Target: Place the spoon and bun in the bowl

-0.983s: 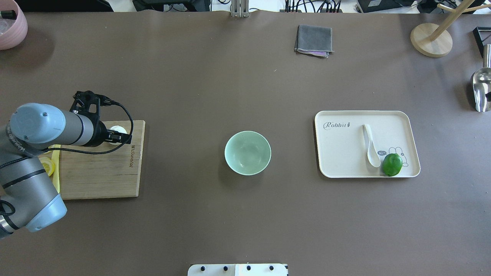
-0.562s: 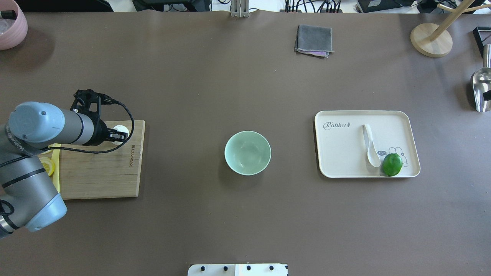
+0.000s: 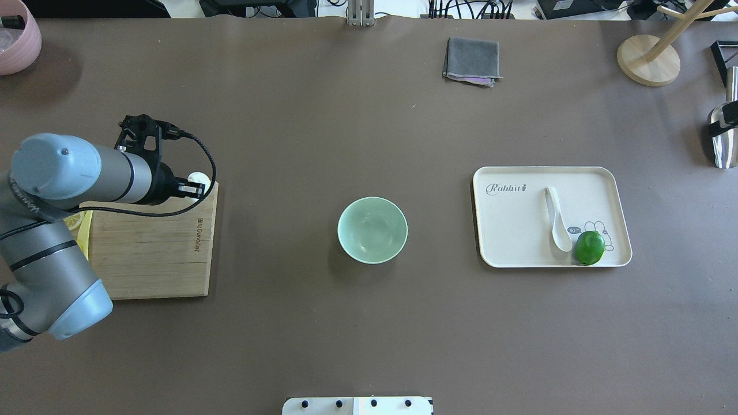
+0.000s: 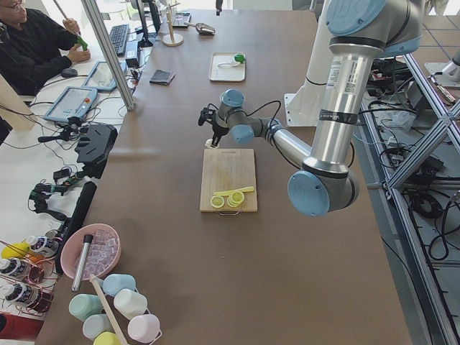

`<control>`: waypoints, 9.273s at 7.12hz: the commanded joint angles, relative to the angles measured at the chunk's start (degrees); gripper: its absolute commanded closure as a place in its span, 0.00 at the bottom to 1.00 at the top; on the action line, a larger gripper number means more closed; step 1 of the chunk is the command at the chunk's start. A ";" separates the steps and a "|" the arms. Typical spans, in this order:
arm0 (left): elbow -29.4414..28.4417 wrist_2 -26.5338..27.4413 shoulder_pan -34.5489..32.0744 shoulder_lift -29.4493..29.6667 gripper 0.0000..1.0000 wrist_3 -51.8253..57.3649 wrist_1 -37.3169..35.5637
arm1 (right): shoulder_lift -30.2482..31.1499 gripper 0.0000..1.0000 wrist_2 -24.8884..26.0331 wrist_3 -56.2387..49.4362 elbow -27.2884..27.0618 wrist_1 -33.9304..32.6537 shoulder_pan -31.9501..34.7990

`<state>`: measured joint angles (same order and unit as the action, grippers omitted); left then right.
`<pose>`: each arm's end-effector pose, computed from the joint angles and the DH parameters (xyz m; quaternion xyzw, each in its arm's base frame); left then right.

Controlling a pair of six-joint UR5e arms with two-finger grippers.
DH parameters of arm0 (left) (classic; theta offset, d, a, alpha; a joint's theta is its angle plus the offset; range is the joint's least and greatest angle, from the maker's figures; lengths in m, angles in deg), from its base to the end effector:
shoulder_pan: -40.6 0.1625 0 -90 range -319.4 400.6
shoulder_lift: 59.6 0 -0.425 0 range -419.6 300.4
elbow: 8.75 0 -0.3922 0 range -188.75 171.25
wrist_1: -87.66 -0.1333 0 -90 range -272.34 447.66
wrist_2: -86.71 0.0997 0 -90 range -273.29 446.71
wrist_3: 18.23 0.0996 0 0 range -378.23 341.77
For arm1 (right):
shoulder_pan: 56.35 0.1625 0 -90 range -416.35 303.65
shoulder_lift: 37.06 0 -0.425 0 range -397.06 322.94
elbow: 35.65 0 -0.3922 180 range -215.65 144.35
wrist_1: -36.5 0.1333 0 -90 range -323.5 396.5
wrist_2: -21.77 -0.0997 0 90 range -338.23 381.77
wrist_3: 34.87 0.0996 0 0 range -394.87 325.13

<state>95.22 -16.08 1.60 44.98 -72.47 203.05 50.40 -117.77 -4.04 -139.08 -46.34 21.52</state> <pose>0.3875 -0.4569 0.3629 0.1947 0.4184 0.0255 0.8868 -0.0516 -0.5136 0.4994 0.0191 -0.4486 0.0616 0.8914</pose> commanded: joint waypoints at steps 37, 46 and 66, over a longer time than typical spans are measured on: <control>-12.91 13.94 13.87 32.35 0.03 -15.11 -18.01 | -10.82 1.00 19.39 26.56 8.52 10.43 -32.07; -6.93 -8.20 -21.78 8.98 0.02 29.79 -10.28 | -37.34 1.00 27.97 38.86 9.72 -0.30 -41.01; -11.95 -26.99 -47.03 -9.29 0.02 45.79 -10.34 | 1.65 0.00 7.17 -31.44 -3.00 -24.91 3.52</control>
<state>83.27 -39.47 -44.47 37.14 -26.81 194.57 49.99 -108.60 -35.12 -140.85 -71.04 24.19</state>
